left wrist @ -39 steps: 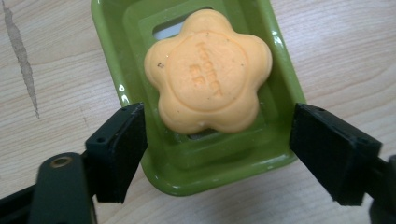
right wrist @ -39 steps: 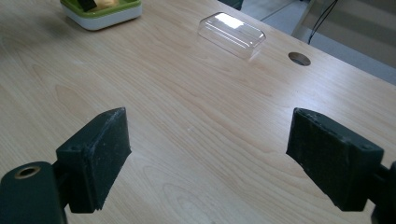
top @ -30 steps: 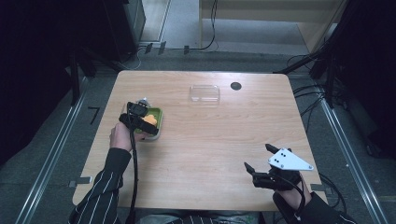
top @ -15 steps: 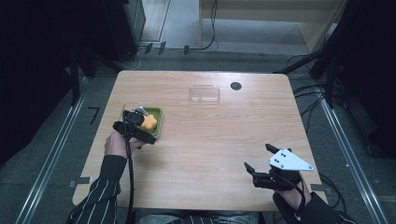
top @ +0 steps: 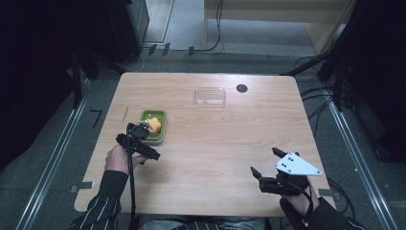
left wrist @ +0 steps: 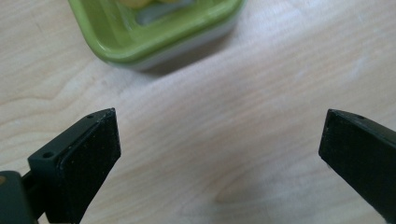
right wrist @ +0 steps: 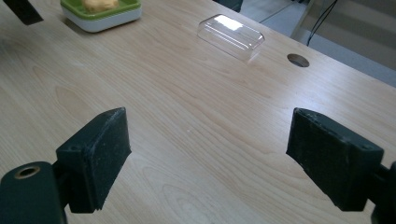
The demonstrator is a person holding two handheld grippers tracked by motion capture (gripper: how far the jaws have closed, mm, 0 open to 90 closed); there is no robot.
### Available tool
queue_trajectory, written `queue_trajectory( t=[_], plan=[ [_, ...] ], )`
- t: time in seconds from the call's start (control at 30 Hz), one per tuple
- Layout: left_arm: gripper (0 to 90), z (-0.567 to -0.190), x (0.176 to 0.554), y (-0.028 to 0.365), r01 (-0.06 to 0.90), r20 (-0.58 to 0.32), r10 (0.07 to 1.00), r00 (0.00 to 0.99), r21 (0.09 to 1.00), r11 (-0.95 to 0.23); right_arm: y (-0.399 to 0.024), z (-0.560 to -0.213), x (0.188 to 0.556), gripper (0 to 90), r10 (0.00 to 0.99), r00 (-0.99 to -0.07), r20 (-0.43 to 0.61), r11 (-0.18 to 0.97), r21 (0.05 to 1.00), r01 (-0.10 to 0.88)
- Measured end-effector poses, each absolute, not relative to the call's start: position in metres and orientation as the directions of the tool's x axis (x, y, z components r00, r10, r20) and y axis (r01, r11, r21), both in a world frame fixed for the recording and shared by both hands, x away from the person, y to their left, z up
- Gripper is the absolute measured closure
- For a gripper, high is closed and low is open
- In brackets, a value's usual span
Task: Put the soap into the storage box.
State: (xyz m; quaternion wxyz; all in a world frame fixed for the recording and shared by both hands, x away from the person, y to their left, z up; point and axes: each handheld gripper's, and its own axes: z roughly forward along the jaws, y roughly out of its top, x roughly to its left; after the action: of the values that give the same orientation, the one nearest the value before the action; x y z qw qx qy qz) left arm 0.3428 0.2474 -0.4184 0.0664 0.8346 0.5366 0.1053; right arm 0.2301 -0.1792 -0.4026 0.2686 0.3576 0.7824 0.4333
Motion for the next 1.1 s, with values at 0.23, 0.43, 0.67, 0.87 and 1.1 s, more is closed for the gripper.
queue_trajectory(
  t=[0.23,0.43,0.67,0.87,1.1],
  plan=[
    [0.0,-0.424,0.328,0.249,0.879,0.107,0.899,0.424,0.189,-0.438,-0.179,-0.403,0.23,13.6,0.792,-0.6,-0.108,0.367,0.871,0.328],
    [0.0,-0.427,0.318,0.249,0.879,0.1,0.897,0.43,0.183,-0.441,-0.179,-0.403,0.23,13.6,0.793,-0.6,-0.108,0.367,0.871,0.328],
    [0.0,-0.431,0.3,0.245,0.869,0.094,0.886,0.455,0.168,-0.464,-0.179,-0.403,0.23,13.6,0.793,-0.6,-0.108,0.367,0.87,0.328],
    [0.0,-0.431,0.288,0.246,0.867,0.092,0.881,0.464,0.159,-0.473,-0.179,-0.403,0.23,13.6,0.793,-0.6,-0.11,0.368,0.87,0.327],
    [0.0,-0.434,0.28,0.246,0.854,0.093,0.867,0.489,0.152,-0.498,-0.179,-0.403,0.23,13.6,0.793,-0.6,-0.11,0.369,0.87,0.327]
  ],
)
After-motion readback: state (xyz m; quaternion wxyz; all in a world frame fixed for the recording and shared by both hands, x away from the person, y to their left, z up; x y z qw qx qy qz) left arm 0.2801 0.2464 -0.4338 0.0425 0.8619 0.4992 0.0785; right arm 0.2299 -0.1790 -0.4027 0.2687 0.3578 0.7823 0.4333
